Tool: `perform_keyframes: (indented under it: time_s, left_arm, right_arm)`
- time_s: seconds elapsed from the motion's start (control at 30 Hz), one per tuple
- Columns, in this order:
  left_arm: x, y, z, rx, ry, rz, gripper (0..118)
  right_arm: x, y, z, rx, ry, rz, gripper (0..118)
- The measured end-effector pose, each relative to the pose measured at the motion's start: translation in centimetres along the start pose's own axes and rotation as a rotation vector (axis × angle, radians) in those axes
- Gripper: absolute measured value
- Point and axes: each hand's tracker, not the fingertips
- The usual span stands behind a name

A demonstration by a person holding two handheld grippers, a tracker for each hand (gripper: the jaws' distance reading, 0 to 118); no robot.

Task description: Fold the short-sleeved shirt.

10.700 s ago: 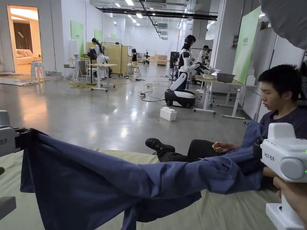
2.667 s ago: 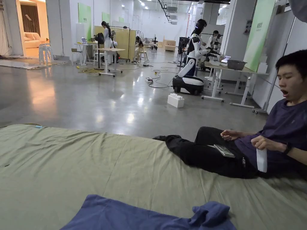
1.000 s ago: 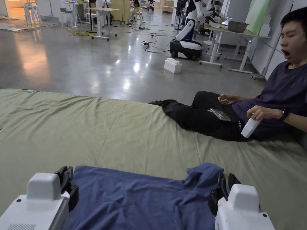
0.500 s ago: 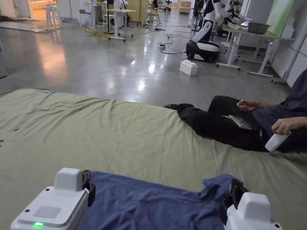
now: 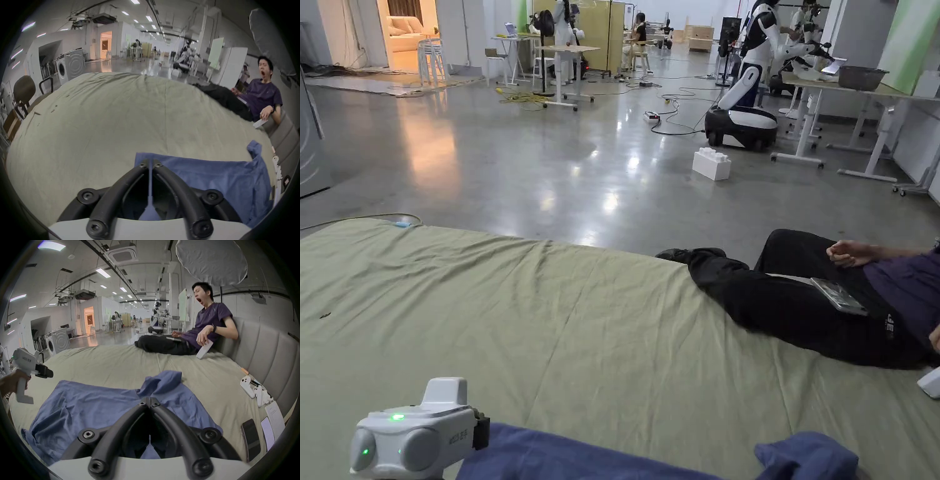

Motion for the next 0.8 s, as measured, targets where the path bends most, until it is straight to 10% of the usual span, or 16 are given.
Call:
perform_keyframes:
  time_s: [0.13, 0.2, 0.43, 0.57, 0.8]
  left_arm:
    - [0.1, 1.7, -4.1, -0.088, 0.0, -0.026, 65]
    - [0.2, 1.8, -5.8, -0.147, -0.002, -0.031, 78]
    - [0.4, -0.2, -8.7, -0.25, 0.036, -0.078, 68]
    - [1.4, -0.5, -7.9, -0.203, 0.032, -0.102, 8]
    - [1.5, -0.5, -5.6, -0.19, -0.007, -0.075, 5]
  right_arm:
    - [0.6, -0.8, -0.8, -0.017, -0.016, 0.02, 1]
    - [1.0, -1.0, -1.0, -0.029, -0.024, 0.022, 1]
    - [2.1, -1.7, -1.2, -0.072, -0.063, 0.043, 1]
    - [2.8, -2.0, -1.5, -0.09, -0.077, 0.044, 1]
    - [5.7, 0.1, -4.6, -0.129, -0.105, 0.039, 1]
